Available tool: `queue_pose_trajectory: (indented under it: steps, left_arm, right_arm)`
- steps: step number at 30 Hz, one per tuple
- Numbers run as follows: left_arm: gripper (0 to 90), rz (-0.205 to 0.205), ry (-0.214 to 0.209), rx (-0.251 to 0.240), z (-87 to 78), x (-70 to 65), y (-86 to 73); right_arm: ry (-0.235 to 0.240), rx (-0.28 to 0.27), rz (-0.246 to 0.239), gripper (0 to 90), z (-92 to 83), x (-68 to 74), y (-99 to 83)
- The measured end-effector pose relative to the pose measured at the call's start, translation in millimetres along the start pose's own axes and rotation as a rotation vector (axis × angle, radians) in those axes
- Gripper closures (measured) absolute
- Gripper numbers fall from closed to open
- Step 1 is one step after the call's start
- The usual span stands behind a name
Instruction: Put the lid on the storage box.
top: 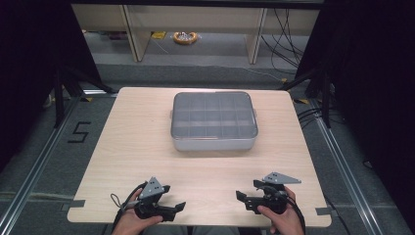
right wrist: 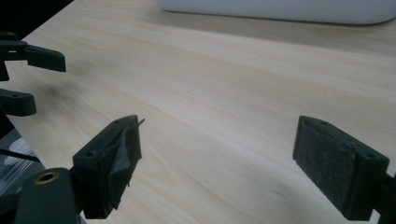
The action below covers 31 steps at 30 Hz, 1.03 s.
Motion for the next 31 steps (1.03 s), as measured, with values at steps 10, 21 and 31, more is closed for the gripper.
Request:
queue_pose_trajectory:
  steps: [10, 21, 31]
  left_arm:
    - [17.0, 0.006, -0.010, 0.015, -8.7, -10.5, -9.8]
    - [17.2, 0.006, -0.023, 0.042, -12.8, -20.4, -16.6]
    - [17.3, 0.007, -0.020, 0.027, -11.0, -19.8, -15.5]
  right_arm:
    - [0.005, 0.020, 0.020, 16.3, -6.9, 10.7, -15.4]
    - [0.006, 0.046, -0.037, 16.3, -14.4, 18.2, -32.4]
    - [0.012, 0.033, -0.039, 16.3, -14.7, 16.5, -33.5]
Point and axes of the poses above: each handheld gripper's, and its own axes: z roughly forward along the jaws, y roughly out of its top, x roughly to its left, the point moved 9 cm from there along z, roughly forward along the jaws, and after that the axes turned 1 degree about y, right-handed, at the moved point
